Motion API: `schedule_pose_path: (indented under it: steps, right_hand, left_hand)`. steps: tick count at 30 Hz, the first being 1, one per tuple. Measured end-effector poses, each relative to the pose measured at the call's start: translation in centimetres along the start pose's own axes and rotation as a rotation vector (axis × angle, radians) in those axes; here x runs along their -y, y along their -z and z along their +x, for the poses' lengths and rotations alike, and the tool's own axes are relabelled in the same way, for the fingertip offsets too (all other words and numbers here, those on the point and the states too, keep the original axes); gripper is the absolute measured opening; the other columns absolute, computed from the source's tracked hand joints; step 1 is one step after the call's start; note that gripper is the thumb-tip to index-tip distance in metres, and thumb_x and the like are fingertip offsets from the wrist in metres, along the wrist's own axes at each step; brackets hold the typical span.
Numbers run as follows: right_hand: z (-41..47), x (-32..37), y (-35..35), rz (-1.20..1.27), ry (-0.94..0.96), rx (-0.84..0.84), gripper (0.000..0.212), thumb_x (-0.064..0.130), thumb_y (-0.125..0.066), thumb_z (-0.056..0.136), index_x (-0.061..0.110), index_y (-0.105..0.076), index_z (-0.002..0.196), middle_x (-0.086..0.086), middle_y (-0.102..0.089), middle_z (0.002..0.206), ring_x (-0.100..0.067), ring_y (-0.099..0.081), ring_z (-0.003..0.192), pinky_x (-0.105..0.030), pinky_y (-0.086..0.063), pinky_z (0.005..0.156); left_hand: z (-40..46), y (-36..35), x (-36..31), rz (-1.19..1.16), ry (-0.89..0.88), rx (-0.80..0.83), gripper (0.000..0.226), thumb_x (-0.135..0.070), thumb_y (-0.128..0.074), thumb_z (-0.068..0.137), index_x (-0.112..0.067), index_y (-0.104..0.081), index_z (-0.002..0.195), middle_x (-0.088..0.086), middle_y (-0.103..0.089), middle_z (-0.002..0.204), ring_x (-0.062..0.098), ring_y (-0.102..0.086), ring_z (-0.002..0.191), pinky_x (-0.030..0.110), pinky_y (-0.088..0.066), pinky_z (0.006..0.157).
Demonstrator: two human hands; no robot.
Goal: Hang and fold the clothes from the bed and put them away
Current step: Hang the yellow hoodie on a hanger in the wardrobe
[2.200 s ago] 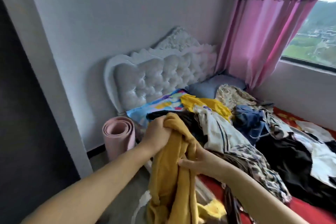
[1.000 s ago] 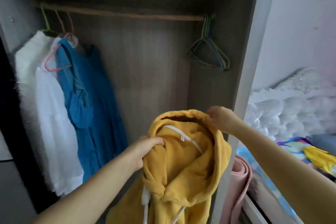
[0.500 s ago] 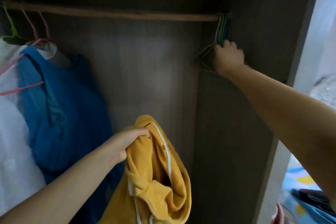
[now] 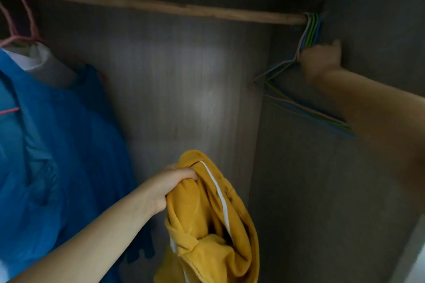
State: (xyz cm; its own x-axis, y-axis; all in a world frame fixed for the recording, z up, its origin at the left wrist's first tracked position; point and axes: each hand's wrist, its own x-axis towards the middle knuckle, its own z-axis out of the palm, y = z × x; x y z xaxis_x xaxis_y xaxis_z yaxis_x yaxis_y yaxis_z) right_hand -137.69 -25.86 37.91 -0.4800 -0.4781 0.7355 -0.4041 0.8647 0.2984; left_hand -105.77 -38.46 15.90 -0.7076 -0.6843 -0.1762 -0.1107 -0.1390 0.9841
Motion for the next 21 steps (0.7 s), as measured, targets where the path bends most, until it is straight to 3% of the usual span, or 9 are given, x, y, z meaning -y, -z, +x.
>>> schedule_pose_path:
  steps: [4, 7, 11, 17, 21]
  right_hand:
    - [0.6, 0.3, 0.0, -0.091, -0.007, 0.010, 0.037, 0.010, -0.033, 0.099, 0.002, -0.050, 0.132, -0.024, -0.051, 0.133, -0.036, -0.044, 0.124, -0.042, -0.025, 0.107]
    - [1.0, 0.4, 0.1, -0.090, -0.020, 0.036, 0.038, 0.012, -0.030, 0.101, 0.004, -0.050, 0.133, -0.023, -0.048, 0.136, -0.036, -0.042, 0.126, -0.041, -0.024, 0.108]
    - [1.3, 0.9, 0.0, -0.047, -0.045, 0.030, 0.039, 0.008, -0.029, 0.101, -0.001, -0.047, 0.135, -0.026, -0.043, 0.138, -0.038, -0.038, 0.127, -0.045, -0.023, 0.108]
    - [1.8, 1.0, 0.0, 0.126, 0.033, -0.171, 0.028, 0.001, -0.036, 0.095, -0.009, -0.048, 0.118, -0.038, -0.059, 0.109, -0.044, -0.052, 0.109, -0.044, -0.028, 0.101]
    - [1.3, 1.7, 2.2, 0.364, 0.015, -0.120, 0.022, 0.015, -0.046, 0.096, 0.001, -0.054, 0.112, -0.032, -0.061, 0.106, -0.046, -0.059, 0.100, -0.043, -0.040, 0.087]
  left_hand:
    - [0.5, 0.4, -0.1, 0.020, 0.010, 0.053, 0.033, -0.013, -0.075, 0.075, -0.012, -0.068, 0.107, 0.014, -0.073, 0.095, 0.034, -0.067, 0.094, 0.044, -0.055, 0.084]
    - [0.9, 0.8, -0.4, 0.024, 0.017, 0.069, 0.033, -0.014, -0.077, 0.074, -0.014, -0.068, 0.106, 0.012, -0.074, 0.091, 0.033, -0.068, 0.091, 0.040, -0.056, 0.077]
    - [1.1, 2.0, -0.3, 0.044, 0.026, 0.047, 0.031, -0.016, -0.077, 0.074, -0.015, -0.069, 0.103, 0.012, -0.074, 0.090, 0.033, -0.067, 0.090, 0.042, -0.056, 0.079]
    - [1.5, 3.1, 0.5, 0.073, 0.066, 0.036, 0.037, -0.017, -0.078, 0.074, -0.014, -0.067, 0.108, 0.017, -0.071, 0.100, 0.037, -0.066, 0.095, 0.051, -0.053, 0.090]
    - [1.9, 3.2, 0.6, 0.061, 0.070, 0.031, 0.041, -0.017, -0.079, 0.072, -0.014, -0.066, 0.111, 0.017, -0.070, 0.102, 0.037, -0.065, 0.096, 0.051, -0.052, 0.091]
